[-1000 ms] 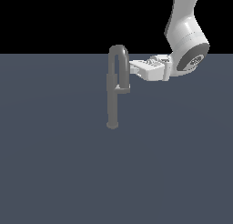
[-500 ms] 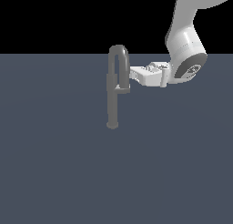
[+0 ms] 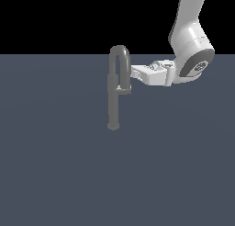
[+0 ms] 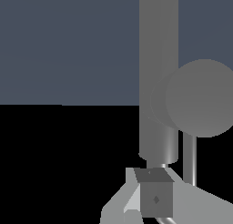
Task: Turn on the faucet by rotating a designated handle.
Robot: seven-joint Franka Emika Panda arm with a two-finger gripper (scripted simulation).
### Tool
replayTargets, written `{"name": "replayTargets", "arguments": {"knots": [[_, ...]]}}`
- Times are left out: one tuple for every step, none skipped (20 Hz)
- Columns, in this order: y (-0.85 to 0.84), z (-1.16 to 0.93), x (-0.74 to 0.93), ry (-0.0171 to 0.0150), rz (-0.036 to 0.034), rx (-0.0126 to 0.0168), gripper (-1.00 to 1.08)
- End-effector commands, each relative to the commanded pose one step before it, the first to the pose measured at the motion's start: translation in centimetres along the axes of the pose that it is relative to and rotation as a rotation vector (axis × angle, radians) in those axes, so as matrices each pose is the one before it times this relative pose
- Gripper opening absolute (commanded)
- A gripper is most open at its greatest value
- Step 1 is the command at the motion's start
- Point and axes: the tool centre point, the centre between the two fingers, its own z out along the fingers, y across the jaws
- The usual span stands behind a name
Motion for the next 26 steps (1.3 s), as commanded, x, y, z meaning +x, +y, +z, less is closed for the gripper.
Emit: {"name": "replayTargets", "arguments": {"knots": [[0.376, 0.004, -0.212, -0.00014, -0.00015, 0.00015, -1.00], [-0.235, -0.024, 0.123, 0.00000, 0.00000, 0.00000, -1.00], [0.267, 0.004, -0.028, 0.00000, 0.00000, 0.00000, -1.00], [0.269, 0.004, -0.028, 0.00000, 0.00000, 0.00000, -1.00], [0.272, 0.004, -0.028, 0.00000, 0.00000, 0.00000, -1.00], [0.275, 0.003, -0.029, 0.00000, 0.00000, 0.00000, -1.00], [0.278, 0.003, -0.029, 0.00000, 0.00000, 0.00000, -1.00], [0.281, 0.003, -0.029, 0.00000, 0.00000, 0.00000, -1.00], [0.283, 0.003, -0.029, 0.00000, 0.00000, 0.00000, -1.00], [0.286, 0.003, -0.030, 0.00000, 0.00000, 0.00000, -1.00], [0.289, 0.002, -0.030, 0.00000, 0.00000, 0.00000, -1.00], [0.292, 0.002, -0.030, 0.00000, 0.00000, 0.00000, -1.00], [0.295, 0.001, -0.030, 0.00000, 0.00000, 0.00000, -1.00], [0.000, 0.000, 0.000, 0.00000, 0.00000, 0.00000, -1.00], [-0.798, -0.025, -0.517, 0.00720, -0.01627, 0.00490, -1.00], [0.346, 0.002, 0.164, -0.00070, 0.00148, -0.00043, -1.00], [0.350, 0.001, 0.165, -0.00070, 0.00148, -0.00044, -1.00], [0.348, 0.003, 0.180, -0.00081, 0.00171, -0.00050, -1.00], [0.361, 0.000, 0.159, -0.00063, 0.00135, -0.00040, -1.00], [0.356, 0.002, 0.182, -0.00080, 0.00171, -0.00050, -1.00], [0.366, 0.000, 0.169, -0.00069, 0.00148, -0.00044, -1.00], [0.361, 0.002, 0.191, -0.00083, 0.00182, -0.00053, -1.00], [0.373, 0.000, 0.172, -0.00067, 0.00149, -0.00044, -1.00], [0.369, 0.001, 0.193, -0.00081, 0.00183, -0.00053, -1.00], [0.382, -0.002, 0.176, -0.00063, 0.00151, -0.00044, -1.00], [0.000, 0.000, 0.000, 0.00000, 0.00000, 0.00000, -1.00]]}}
